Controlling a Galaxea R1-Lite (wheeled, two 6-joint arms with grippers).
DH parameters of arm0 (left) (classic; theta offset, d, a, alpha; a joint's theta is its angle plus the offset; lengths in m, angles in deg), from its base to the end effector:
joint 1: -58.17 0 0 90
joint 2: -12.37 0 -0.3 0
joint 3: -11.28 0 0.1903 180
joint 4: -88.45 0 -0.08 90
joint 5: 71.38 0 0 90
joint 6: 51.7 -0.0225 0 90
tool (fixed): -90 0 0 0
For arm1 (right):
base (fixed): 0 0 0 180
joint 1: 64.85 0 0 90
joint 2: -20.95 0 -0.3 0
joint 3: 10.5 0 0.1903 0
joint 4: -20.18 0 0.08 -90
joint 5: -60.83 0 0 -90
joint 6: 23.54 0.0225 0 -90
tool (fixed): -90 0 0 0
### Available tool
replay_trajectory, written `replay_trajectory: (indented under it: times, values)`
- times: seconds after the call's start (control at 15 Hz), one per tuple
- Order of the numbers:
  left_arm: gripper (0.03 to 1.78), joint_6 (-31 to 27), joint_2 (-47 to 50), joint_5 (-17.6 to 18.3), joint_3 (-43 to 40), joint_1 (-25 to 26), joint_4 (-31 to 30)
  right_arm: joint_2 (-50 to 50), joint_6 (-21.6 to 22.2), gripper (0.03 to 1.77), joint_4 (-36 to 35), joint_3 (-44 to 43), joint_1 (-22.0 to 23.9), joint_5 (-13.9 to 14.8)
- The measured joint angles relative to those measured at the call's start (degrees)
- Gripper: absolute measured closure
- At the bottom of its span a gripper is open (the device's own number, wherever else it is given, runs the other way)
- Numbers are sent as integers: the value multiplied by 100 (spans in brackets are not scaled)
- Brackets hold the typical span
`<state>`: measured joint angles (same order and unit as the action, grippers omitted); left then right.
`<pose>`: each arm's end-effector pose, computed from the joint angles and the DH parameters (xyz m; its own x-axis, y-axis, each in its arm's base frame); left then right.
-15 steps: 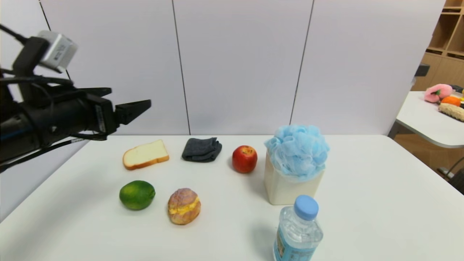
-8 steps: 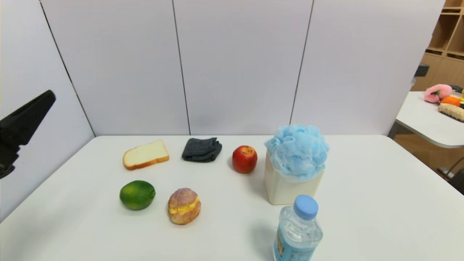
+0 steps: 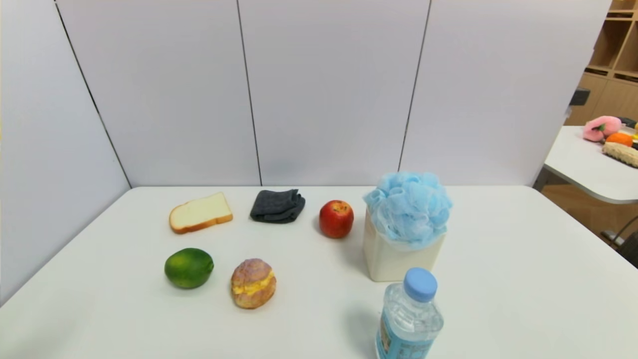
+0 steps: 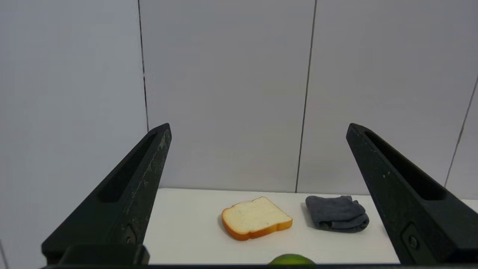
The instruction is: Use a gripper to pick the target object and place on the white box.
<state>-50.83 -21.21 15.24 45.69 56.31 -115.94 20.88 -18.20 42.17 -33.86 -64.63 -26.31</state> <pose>0.0331 0.0003 0.2123 0.9045 0.0296 0.4254 -0.0144 0.9991 -0.0389 -0.0230 -0.0010 0.0779 0.9982 -0.0537 0.0251 0.0511 0.9942 0.0943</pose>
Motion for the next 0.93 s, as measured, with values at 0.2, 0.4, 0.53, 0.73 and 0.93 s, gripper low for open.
replay_trajectory:
  times: [0.2, 0.4, 0.53, 0.73, 0.93]
  values:
    - [12, 113, 792, 18, -352, 129, 601, 0, 0, 9, 0, 0, 0, 2]
    - [12, 118, 1643, 29, -612, 168, 1356, 0, -2, 9, 0, 0, 0, 0]
    - [12, 91, 2159, 38, -857, 194, 1773, 0, 0, 9, 1, 0, 0, 2]
    - [12, 22, 2788, 40, -1067, 208, 2588, 0, 0, 9, 0, 0, 0, 2]
    - [12, -15, 3195, 27, -1100, 208, 3443, 0, -2, 9, 0, 0, 0, 2]
